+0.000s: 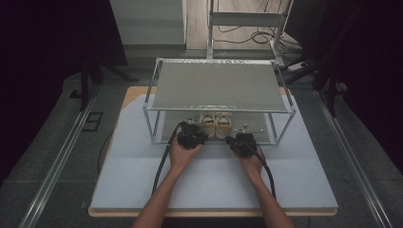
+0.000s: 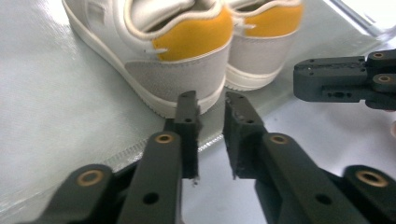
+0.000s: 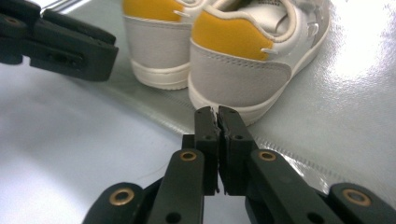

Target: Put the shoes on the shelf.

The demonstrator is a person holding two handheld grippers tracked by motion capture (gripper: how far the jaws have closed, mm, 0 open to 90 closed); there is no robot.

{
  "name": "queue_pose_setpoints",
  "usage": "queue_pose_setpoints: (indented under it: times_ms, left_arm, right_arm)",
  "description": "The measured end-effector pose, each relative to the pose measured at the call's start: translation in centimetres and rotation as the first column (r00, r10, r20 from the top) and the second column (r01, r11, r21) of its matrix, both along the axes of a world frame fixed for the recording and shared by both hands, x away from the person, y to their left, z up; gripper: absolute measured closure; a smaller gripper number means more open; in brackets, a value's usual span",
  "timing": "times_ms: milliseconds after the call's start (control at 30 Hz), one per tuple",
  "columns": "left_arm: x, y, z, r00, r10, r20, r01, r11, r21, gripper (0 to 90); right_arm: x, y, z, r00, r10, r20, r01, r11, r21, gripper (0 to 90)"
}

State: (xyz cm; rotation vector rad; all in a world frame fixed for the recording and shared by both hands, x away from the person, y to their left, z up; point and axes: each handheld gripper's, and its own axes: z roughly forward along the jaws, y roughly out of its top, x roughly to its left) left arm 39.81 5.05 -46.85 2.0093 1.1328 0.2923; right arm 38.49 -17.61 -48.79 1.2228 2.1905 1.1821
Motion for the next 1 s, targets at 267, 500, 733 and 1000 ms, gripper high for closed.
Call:
queue_pose_setpoints:
  times_ms: [267, 500, 733, 1000]
  left_arm:
    - [-3.3, 2.1, 1.3, 0.999, 0.035, 0.028, -0.035, 0.9991, -0.024, 52.7]
    - [-6.3, 4.3, 0.8, 0.9995, 0.018, 0.028, -0.017, 0.9998, -0.01, 43.1]
    - [-7.9, 5.8, 0.2, 0.9997, 0.016, 0.019, -0.016, 0.9997, -0.017, 38.1]
    - [-9.8, 7.4, -0.8, 0.9997, 0.024, 0.008, -0.024, 0.9997, 0.007, 35.9]
  right_arm:
    - [-2.1, -0.4, 1.1, 0.9969, 0.064, 0.046, -0.064, 0.998, -0.008, 70.5]
    - [-4.0, -1.2, 1.7, 0.9917, 0.12, 0.046, -0.121, 0.992, 0.016, 54.3]
    - [-5.3, -2.7, 1.5, 0.9922, 0.117, 0.042, -0.118, 0.992, 0.034, 48.1]
    - [-7.2, -5.9, 0.8, 0.9955, 0.085, 0.042, -0.088, 0.995, 0.049, 46.2]
